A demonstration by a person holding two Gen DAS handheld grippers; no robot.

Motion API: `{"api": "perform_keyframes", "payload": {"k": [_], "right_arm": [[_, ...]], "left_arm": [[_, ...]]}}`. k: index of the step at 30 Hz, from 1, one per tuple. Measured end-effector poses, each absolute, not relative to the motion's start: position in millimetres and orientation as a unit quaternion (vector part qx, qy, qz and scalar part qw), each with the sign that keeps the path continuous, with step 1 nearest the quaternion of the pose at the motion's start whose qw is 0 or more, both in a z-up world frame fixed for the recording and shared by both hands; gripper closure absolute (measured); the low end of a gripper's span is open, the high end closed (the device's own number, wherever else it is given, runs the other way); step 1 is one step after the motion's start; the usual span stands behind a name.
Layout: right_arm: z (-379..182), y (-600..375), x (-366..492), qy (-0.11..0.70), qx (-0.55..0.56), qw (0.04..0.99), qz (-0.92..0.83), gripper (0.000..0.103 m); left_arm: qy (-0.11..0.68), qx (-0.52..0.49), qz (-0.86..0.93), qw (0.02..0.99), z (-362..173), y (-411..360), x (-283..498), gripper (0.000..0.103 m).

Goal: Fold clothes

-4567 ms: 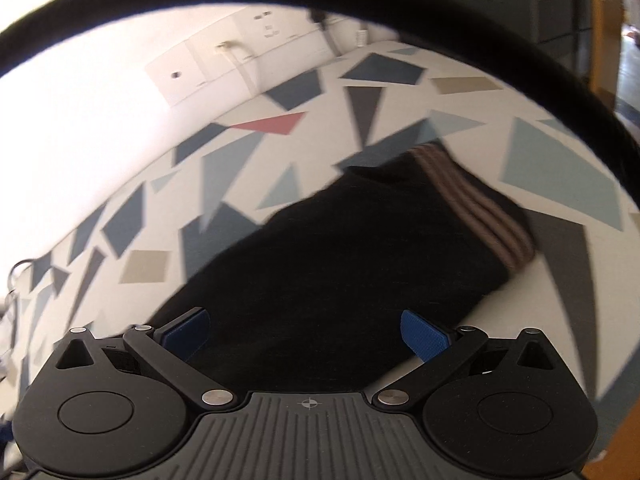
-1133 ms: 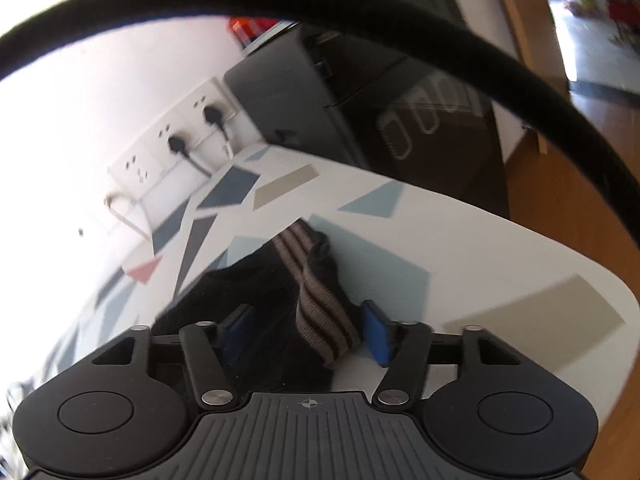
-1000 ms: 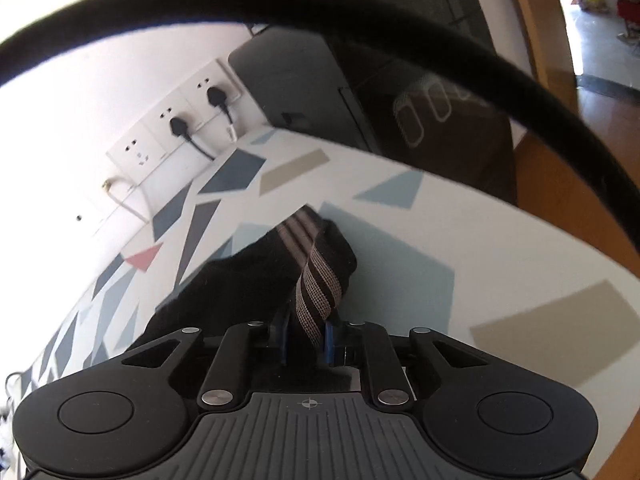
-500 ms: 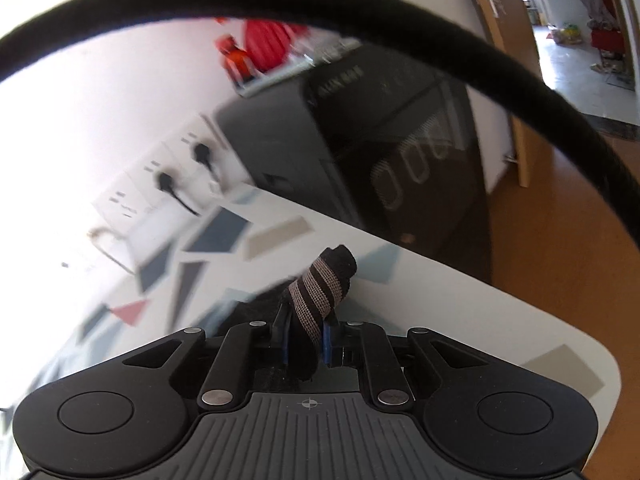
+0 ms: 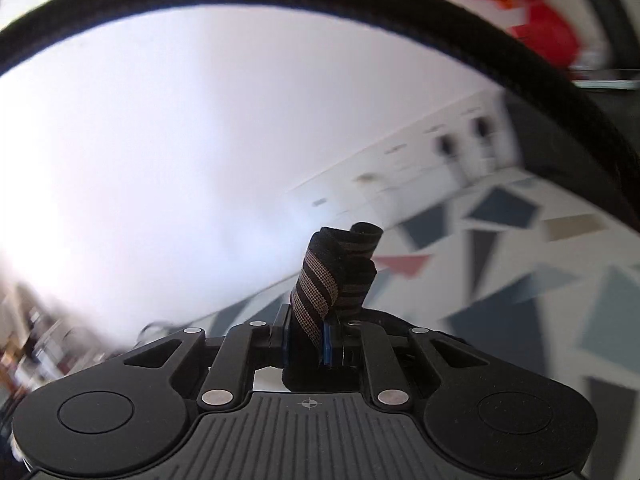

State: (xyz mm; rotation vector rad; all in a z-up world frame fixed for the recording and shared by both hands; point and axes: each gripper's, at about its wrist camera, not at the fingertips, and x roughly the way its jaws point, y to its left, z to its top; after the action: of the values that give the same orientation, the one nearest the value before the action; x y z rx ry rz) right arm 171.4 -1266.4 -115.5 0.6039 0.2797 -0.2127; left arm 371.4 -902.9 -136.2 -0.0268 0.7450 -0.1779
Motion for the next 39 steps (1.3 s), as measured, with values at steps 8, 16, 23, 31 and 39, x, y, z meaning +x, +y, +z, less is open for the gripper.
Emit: {"api": "perform_keyframes", "payload": {"k": [8,16,23,31,39], "right_arm": [[-158.5,-1163.3,259.1,0.270,0.194,0.939,0.084,0.087],[-152.6,-1136.9,261.7,0.321,0.201,0.917,0.126,0.047],[-141.4,-1174.8,287.5,0.340,0.194,0.919,0.057,0.065],[-171.6,-1140.1,302.8,0.376,0.200,0.902,0.069,0.067],[-183.3,-1125.1,333.8,0.403,0.162,0.901,0.028,0.096]], "left_arm": [[0.395,-0.043,-0.070,0.915,-155.8,-860.3,358.1,0.000],[0.404,-0.059,-0.067,0.911,-161.3,-845.4,367.7,0.000],[0.411,-0.066,-0.087,0.905,-162.7,-851.9,378.4,0.000],[0.424,-0.059,-0.108,0.897,-167.2,-857.7,378.5,0.000],[0.435,-0.064,-0.104,0.892,-173.1,-848.8,378.2,0.000]]}}
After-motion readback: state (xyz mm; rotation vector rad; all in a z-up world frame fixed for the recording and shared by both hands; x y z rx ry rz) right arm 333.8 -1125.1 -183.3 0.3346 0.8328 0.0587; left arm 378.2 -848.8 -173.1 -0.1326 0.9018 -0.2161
